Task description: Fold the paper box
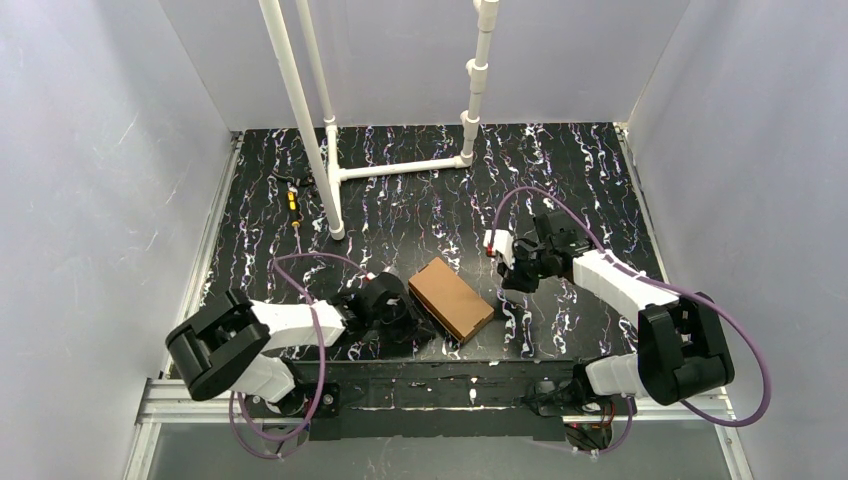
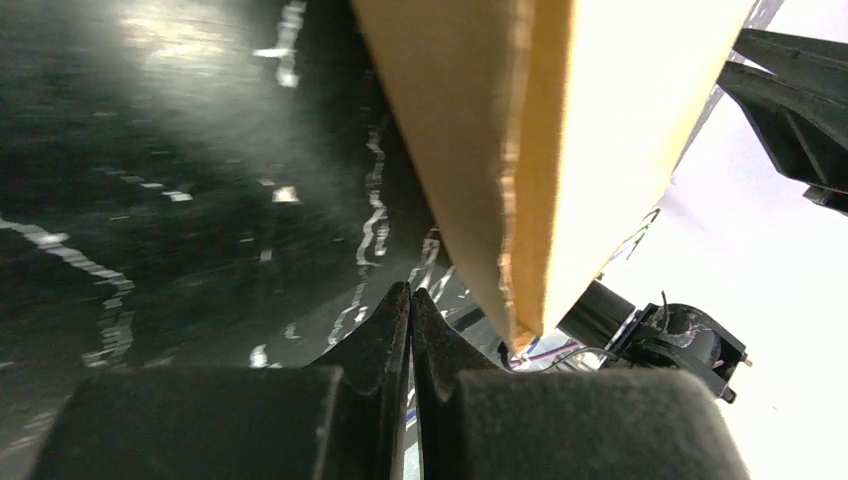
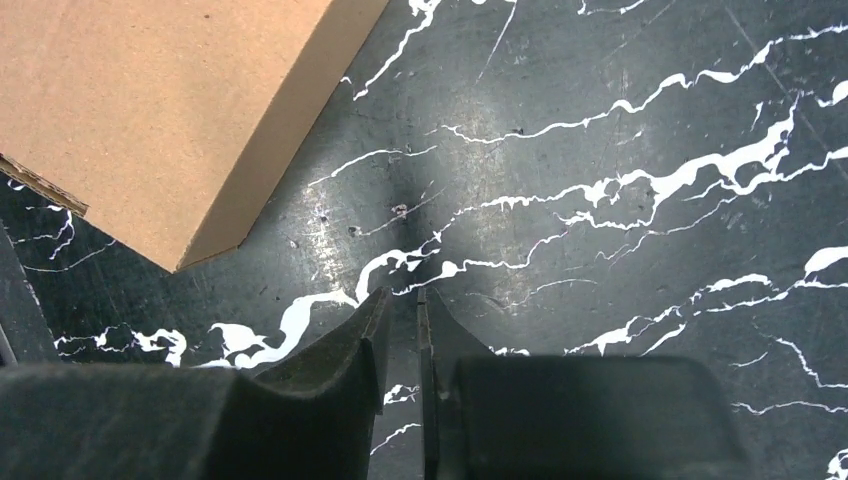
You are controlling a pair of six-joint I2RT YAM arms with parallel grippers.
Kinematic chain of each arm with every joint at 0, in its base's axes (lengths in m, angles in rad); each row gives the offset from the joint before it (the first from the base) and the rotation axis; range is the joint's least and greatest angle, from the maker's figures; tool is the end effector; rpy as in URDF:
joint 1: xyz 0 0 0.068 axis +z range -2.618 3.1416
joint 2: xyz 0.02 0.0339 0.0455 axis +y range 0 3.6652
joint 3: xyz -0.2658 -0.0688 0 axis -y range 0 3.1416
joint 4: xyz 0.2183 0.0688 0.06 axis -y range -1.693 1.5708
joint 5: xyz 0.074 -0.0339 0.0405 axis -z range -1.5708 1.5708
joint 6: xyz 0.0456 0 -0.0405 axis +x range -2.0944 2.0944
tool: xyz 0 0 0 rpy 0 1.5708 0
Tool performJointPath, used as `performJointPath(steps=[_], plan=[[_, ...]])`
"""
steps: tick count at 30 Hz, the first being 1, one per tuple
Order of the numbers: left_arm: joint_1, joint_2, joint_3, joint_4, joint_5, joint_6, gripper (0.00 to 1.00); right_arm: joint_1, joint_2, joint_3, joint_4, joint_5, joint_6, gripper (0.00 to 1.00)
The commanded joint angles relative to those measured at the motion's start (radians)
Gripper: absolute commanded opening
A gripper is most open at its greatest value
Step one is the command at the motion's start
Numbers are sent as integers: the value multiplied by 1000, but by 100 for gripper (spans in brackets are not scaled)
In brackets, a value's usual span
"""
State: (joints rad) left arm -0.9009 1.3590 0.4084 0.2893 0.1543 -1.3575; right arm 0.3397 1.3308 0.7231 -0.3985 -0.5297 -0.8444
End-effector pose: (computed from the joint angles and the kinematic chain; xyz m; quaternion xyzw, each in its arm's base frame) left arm 0.1397 -0.1876 0.1575 -0.1697 0.8801 -0.4255 0.1246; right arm 0.2101 0.0987 0.2005 -0.5778 0.7285 0.1763 0.3231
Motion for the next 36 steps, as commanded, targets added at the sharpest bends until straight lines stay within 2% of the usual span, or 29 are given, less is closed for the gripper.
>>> performJointPath(steps=[1,4,9,12,15,18,23,28,30,33,36], plan=[[-51,52,82,-3,-53,-44,0,18,5,2,-28,-24,-106,25],[-76,93,116,-4,-72,-84,0,61,34,-6,-38,-23,-130,29],[-72,190,214,-5,-99,-88,0,206,59,-8,-10,8,-87,26],[-28,244,310,-9,-86,-36,0,250,64,-1,-22,-36,-74,25],[28,283,373,-18,-52,13,0,252,60,10,1,-20,-18,24],[67,272,377,-39,-29,53,0,215,57,14,73,77,63,29],[76,132,242,-83,-33,123,0,119,56,21,111,102,147,33],[76,18,112,-117,-50,183,0,109,75,20,131,135,180,34],[75,8,131,-193,-74,216,0,108,98,29,116,146,184,34],[65,44,254,-375,-139,291,0,108,113,38,84,126,179,34],[51,111,367,-471,-179,328,0,108,110,34,79,121,174,34]])
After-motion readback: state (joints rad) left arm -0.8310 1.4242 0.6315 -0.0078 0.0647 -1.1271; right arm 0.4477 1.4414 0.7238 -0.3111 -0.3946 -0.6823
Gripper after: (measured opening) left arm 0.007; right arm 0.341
